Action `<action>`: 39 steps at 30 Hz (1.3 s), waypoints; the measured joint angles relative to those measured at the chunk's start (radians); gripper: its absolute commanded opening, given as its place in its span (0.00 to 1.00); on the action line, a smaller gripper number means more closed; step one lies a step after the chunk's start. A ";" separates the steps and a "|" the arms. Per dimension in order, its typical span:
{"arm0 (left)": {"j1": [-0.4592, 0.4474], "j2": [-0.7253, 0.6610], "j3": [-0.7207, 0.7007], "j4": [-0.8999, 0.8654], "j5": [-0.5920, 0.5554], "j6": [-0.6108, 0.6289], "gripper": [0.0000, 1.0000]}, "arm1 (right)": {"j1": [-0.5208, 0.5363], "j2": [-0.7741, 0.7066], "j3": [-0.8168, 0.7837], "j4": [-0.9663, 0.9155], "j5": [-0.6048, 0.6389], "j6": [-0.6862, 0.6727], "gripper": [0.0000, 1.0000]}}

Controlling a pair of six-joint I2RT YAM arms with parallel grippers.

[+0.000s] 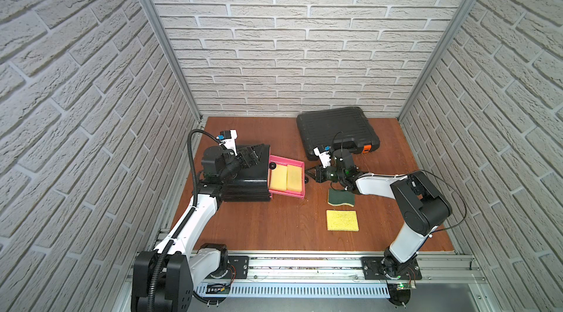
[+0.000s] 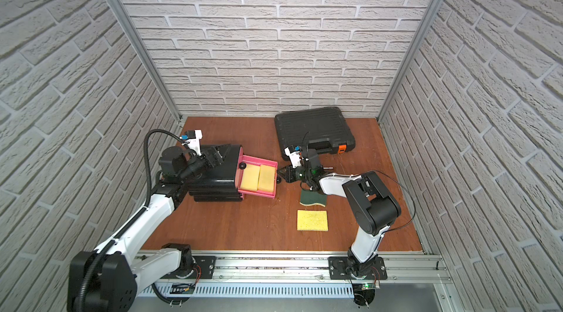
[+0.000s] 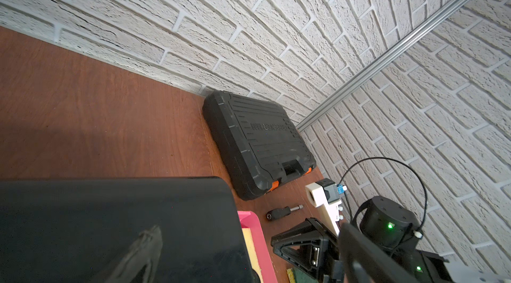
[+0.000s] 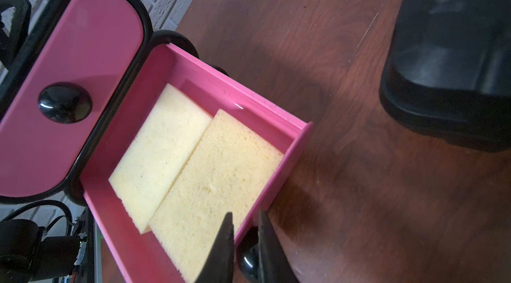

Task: Take the sponge out of the drawer
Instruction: Open the drawer in the storage box, then pick up the sponge from the drawer.

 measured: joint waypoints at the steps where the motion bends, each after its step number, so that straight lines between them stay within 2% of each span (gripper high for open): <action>1: 0.000 0.000 0.000 0.000 0.000 0.000 0.98 | 0.000 -0.007 0.000 -0.007 0.003 0.000 0.29; 6: 0.000 -0.015 -0.005 -0.008 0.000 0.000 0.98 | 0.032 -0.076 0.036 -0.134 0.088 -0.007 0.36; 11: 0.000 -0.042 -0.011 -0.038 -0.001 -0.003 0.98 | 0.165 -0.125 0.147 -0.271 0.218 -0.044 0.39; 17: 0.000 -0.055 -0.013 -0.056 -0.001 -0.007 0.98 | 0.288 -0.100 0.266 -0.416 0.341 -0.049 0.41; 28: 0.000 -0.068 -0.020 -0.060 -0.001 -0.006 0.98 | 0.298 0.027 0.314 -0.526 0.408 0.016 0.39; 39: 0.000 -0.069 -0.022 -0.060 -0.001 -0.006 0.98 | 0.315 0.034 0.336 -0.515 0.386 0.042 0.36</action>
